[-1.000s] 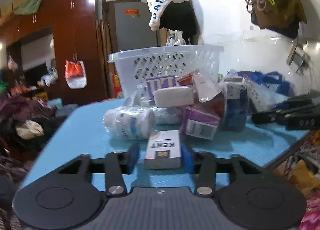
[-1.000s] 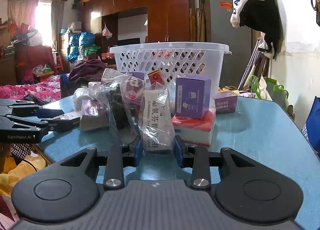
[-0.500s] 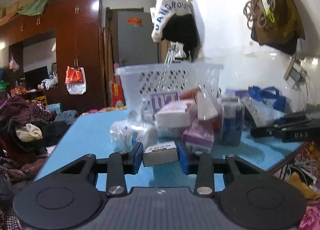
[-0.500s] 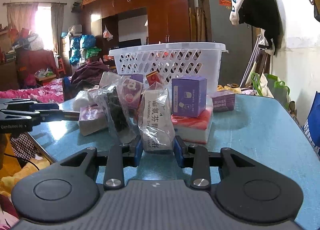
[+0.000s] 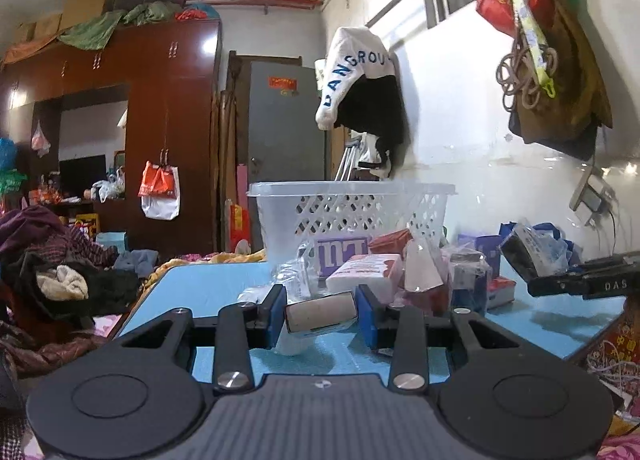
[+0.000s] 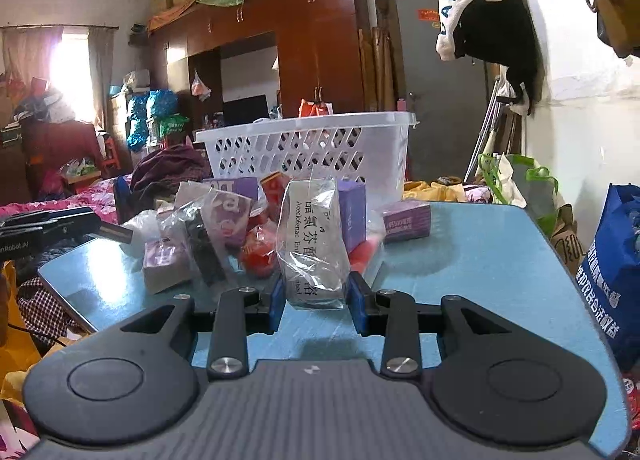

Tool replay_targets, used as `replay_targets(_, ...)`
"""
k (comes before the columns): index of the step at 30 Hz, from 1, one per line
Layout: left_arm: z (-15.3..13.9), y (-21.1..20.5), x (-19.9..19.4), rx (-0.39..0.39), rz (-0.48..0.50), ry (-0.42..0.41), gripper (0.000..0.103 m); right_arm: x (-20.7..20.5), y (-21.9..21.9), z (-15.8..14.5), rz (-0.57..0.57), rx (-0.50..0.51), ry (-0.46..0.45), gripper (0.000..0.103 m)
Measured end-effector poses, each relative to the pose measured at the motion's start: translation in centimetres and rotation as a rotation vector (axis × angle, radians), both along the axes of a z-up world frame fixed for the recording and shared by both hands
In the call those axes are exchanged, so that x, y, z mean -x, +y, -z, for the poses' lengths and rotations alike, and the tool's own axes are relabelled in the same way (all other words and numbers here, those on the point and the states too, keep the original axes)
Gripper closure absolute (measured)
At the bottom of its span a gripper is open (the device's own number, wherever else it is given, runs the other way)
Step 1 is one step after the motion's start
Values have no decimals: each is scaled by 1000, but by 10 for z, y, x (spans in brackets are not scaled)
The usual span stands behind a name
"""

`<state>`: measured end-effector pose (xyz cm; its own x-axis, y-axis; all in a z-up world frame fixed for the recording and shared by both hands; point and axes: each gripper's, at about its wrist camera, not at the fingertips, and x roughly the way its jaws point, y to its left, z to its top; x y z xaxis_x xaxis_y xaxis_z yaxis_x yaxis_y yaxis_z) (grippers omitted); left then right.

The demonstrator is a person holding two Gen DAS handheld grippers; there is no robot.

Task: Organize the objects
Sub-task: 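Lift both items over the white basket and open both tools to release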

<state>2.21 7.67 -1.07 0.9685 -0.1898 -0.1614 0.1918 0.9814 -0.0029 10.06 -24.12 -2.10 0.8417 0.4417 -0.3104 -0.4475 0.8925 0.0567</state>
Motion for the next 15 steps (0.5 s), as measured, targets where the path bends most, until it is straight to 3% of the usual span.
replay_targets(9,0,-1,2,0,9,-17,62,0,1,-3,-7,-11,0,66)
replay_targets(15,-22,0,-6,11,30,-51,62,-2,5,-34,-21,-10,-64,66)
